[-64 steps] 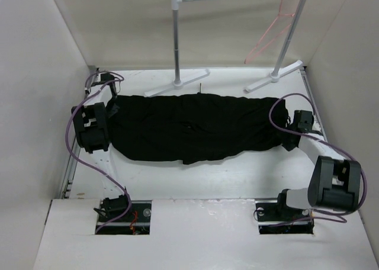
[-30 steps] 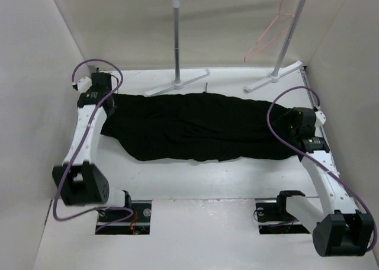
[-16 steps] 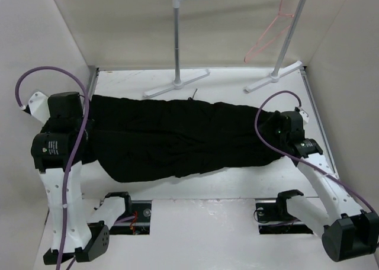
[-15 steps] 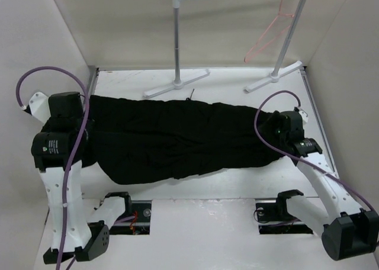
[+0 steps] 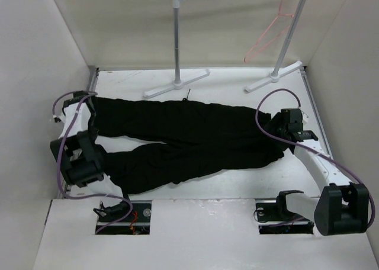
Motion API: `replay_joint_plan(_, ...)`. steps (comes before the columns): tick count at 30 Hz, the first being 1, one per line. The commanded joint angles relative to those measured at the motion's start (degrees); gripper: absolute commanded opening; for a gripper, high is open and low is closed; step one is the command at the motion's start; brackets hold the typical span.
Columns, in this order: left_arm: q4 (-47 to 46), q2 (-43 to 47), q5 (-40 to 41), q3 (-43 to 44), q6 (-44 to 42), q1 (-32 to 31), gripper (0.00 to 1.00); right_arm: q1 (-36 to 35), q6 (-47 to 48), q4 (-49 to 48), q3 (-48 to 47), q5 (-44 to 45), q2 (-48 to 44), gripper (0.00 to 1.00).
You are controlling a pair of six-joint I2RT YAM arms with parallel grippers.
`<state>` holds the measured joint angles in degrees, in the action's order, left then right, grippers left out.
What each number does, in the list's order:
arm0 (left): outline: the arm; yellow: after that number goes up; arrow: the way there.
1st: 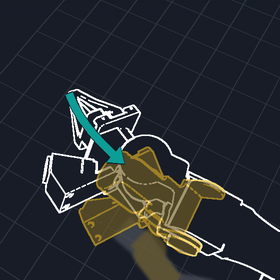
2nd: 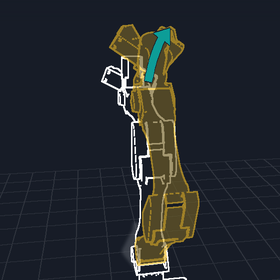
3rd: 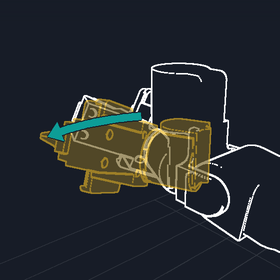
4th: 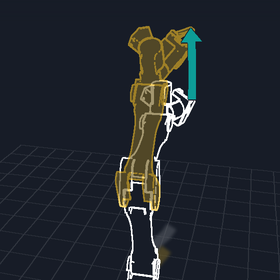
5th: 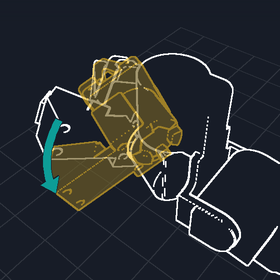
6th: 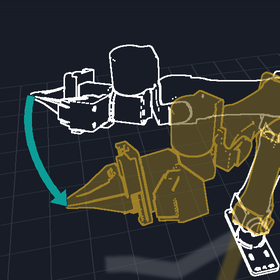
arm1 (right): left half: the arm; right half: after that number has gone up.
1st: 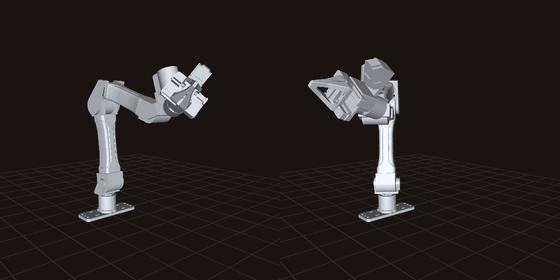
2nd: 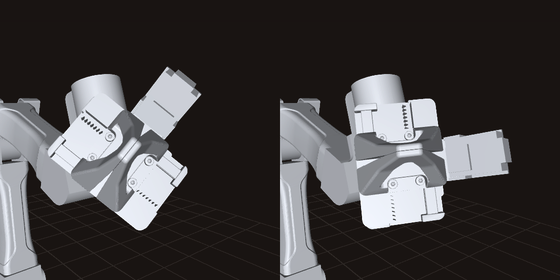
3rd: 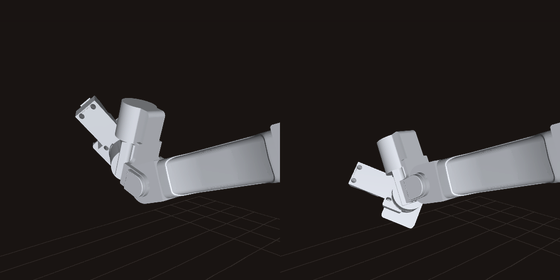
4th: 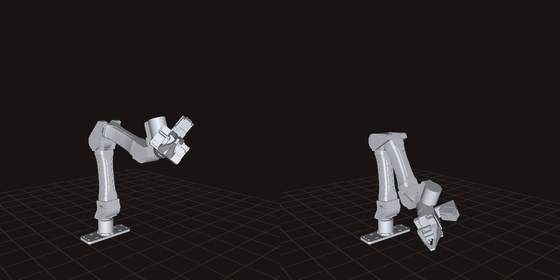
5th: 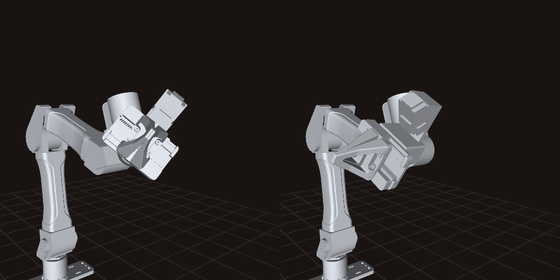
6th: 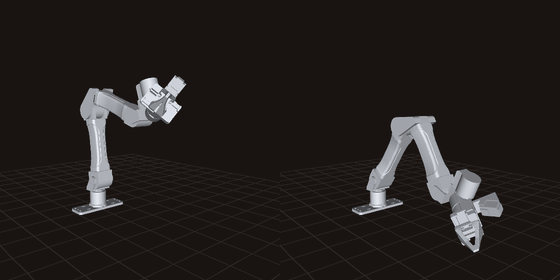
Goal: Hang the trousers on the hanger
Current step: Flatten out the trousers at the center of the board.
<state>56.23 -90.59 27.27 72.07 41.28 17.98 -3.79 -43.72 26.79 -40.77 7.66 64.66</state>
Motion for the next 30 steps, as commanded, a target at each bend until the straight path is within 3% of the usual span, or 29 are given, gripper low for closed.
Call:
replay_joint_plan(1,-6.1,-5.4,2.8,1.0,3.5,5.4,0.17,1.0,0.1,-3.8,-3.6,0.5,1.3,0.79)
replay_joint_plan(6,-6.2,-11.6,6.8,14.4,0.9,1.8,0.44,1.5,0.0,-4.3,-7.8,1.7,5.8,0.66)
replay_joint_plan(9,-7.4,-13.0,8.1,19.2,-1.2,-1.7,0.53,4.4,-0.4,-5.0,-11.6,2.9,10.7,0.34)
replay_joint_plan(10,-8.4,-13.5,8.1,19.6,-1.5,-3.1,0.53,5.6,-0.6,-5.3,-12.9,3.1,12.8,0.29)
replay_joint_plan(13,-11.7,-15.8,6.8,19.3,-2.6,-6.4,0.54,9.0,-0.2,-6.7,-17.7,3.3,20.5,0.33)
replay_joint_plan(16,-13.7,-19.1,4.0,19.8,-2.9,-8.3,0.54,10.9,1.4,-7.8,-23.3,2.5,28.7,0.58)
replay_joint_plan(17,-14.6,-20.0,2.6,19.9,-3.0,-8.6,0.54,10.8,2.2,-7.7,-24.6,1.6,30.4,0.62)
replay_joint_plan(21,-18.6,-21.9,-1.7,18.8,-3.3,-9.1,0.53,9.8,4.6,-9.7,-27.0,-2.6,34.6,0.66)
replay_joint_plan(24,-21.2,-22.9,-4.0,17.5,-3.4,-9.2,0.53,9.0,3.9,-10.3,-26.9,-4.4,36.2,0.64)
replay_joint_plan(26,-22.5,-23.7,-5.3,16.8,-3.4,-9.2,0.53,8.7,3.6,-10.2,-27.5,-5.3,37.9,0.58)
replay_joint_plan(28,-22.7,-24.5,-6.2,16.5,-3.3,-9.2,0.52,8.8,2.9,-9.7,-28.5,-6.2,39.4,0.43)
replay_joint_plan(30,-22.7,-25.3,-6.3,16.3,-3.4,-9.1,0.52,8.9,1.5,-10.3,-29.1,-6.6,39.7,0.22)
